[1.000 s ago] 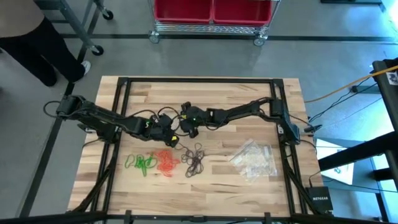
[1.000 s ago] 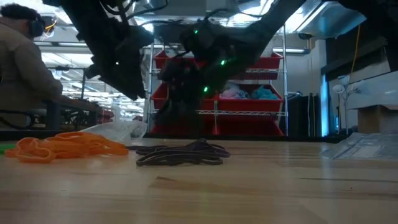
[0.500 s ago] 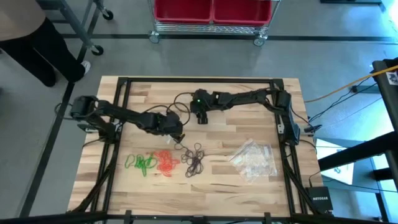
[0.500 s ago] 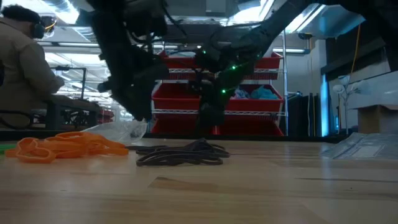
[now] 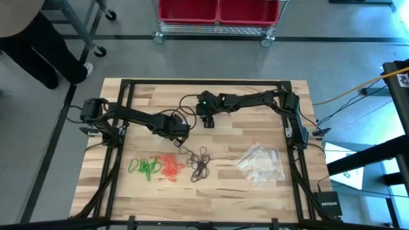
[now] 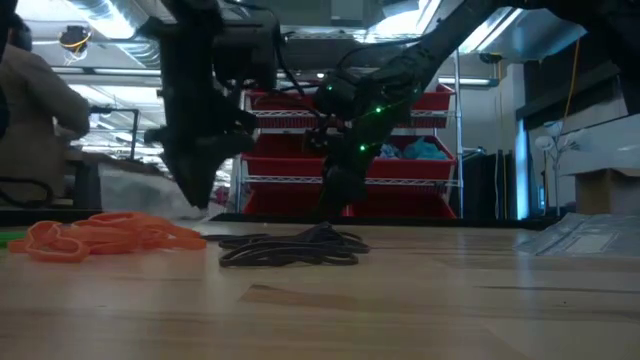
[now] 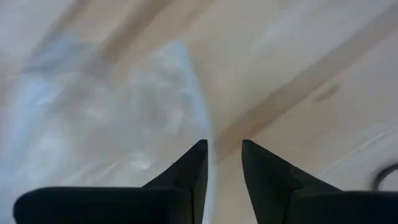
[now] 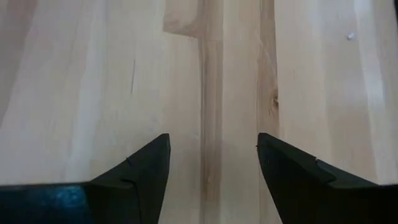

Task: Sort rubber bands
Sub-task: Open the transparent zip bag

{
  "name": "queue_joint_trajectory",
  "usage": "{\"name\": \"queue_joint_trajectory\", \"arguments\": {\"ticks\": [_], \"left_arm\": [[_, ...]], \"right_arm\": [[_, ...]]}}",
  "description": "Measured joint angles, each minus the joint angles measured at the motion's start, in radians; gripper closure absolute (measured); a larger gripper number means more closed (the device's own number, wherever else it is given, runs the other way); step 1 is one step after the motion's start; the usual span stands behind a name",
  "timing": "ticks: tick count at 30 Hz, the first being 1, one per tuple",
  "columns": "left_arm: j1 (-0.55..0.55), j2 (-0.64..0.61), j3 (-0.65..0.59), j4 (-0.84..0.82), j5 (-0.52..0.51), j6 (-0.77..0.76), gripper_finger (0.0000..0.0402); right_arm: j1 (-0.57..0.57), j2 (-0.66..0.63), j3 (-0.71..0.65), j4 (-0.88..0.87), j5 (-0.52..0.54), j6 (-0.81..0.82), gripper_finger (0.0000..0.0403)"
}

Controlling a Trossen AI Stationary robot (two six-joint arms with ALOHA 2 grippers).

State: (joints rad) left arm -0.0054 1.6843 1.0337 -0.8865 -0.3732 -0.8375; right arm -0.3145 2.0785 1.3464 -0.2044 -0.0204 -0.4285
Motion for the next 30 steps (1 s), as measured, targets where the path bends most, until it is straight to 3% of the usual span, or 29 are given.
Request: {"name": "queue_joint_trajectory", "arguments": {"ticks": [4,8,15,25,30], "left_arm": [[0.0,-0.034,0.013,-0.199,-0.048,-0.015,0.0313],[-0.005,-0.081,0.013,-0.253,-0.068,-0.02,0.0314],[-0.029,-0.173,0.013,-0.164,-0.108,-0.024,0.0302],[0.004,-0.204,-0.006,-0.088,-0.069,0.01,0.0208],[-0.027,-0.202,-0.043,-0.029,-0.068,0.015,0.0183]], "right_arm": [[0.0,0.0,0.0,0.005,-0.01,0.001,0.0168],[0.0,0.0,0.0,0.027,-0.038,0.001,0.0168],[0.0,0.0,0.0,0.026,-0.045,0.004,0.0168],[0.0,0.0,0.0,0.026,-0.082,0.031,0.0168],[0.0,0.0,0.0,0.027,-0.086,0.031,0.0168]]}}
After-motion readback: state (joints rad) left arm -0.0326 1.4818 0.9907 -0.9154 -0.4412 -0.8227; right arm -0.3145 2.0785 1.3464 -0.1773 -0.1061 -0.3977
